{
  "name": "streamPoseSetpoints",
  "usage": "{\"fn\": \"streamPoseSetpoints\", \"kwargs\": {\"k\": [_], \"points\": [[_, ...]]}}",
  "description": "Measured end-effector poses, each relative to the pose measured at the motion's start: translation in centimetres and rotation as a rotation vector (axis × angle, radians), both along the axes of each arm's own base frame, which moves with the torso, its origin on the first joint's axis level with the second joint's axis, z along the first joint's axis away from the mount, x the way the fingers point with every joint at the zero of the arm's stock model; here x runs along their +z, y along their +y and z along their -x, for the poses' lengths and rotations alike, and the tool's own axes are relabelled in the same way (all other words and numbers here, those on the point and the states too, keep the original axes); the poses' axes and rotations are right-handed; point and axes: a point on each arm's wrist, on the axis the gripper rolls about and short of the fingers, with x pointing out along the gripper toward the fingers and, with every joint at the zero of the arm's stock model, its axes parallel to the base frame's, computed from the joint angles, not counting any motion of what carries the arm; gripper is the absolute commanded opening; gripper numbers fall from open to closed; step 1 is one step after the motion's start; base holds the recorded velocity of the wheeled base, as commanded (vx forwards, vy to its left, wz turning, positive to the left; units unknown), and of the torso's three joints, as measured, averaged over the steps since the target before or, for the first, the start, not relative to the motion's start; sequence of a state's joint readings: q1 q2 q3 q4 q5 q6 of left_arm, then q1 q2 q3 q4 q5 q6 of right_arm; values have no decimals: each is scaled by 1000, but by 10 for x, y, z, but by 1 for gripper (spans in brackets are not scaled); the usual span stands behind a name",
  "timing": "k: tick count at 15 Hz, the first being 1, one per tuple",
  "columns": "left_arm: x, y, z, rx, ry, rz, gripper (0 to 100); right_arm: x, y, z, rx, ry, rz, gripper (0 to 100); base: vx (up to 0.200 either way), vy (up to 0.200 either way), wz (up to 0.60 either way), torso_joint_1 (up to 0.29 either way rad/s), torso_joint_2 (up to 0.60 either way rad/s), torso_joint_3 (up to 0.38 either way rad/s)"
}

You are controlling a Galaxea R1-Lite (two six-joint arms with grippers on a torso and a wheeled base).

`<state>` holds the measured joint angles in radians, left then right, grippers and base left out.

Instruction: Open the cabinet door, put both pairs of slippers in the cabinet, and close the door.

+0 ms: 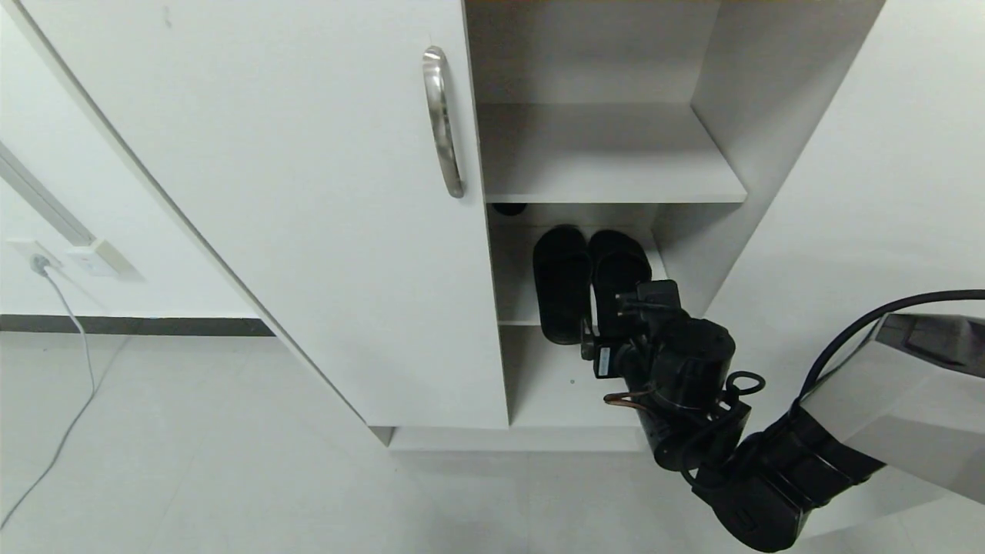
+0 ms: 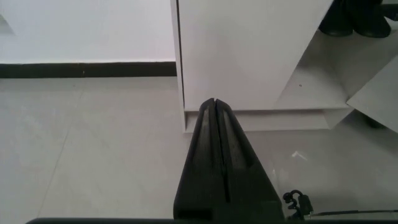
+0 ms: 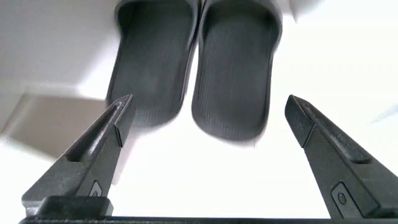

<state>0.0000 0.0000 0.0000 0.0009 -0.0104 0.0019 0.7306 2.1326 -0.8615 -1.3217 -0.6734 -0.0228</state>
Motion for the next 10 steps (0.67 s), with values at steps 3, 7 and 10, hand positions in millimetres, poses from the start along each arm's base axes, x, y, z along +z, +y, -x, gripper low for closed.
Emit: {"fn": "streamPoseSetpoints", "kwargs": {"k": [3,7,10], "points": [[0,0,0,0,-1,-2,0,1,-1,0,-1,-8,-8,100,0,0,0,0,0,0],[0,0,0,0,0,-2,0,-1,-2,1,-1,-3,-3,100,0,0,0,0,0,0],[0,0,0,0,0,-2,0,-1,-2,1,-1,-1,-1,100,0,0,0,0,0,0]]}}
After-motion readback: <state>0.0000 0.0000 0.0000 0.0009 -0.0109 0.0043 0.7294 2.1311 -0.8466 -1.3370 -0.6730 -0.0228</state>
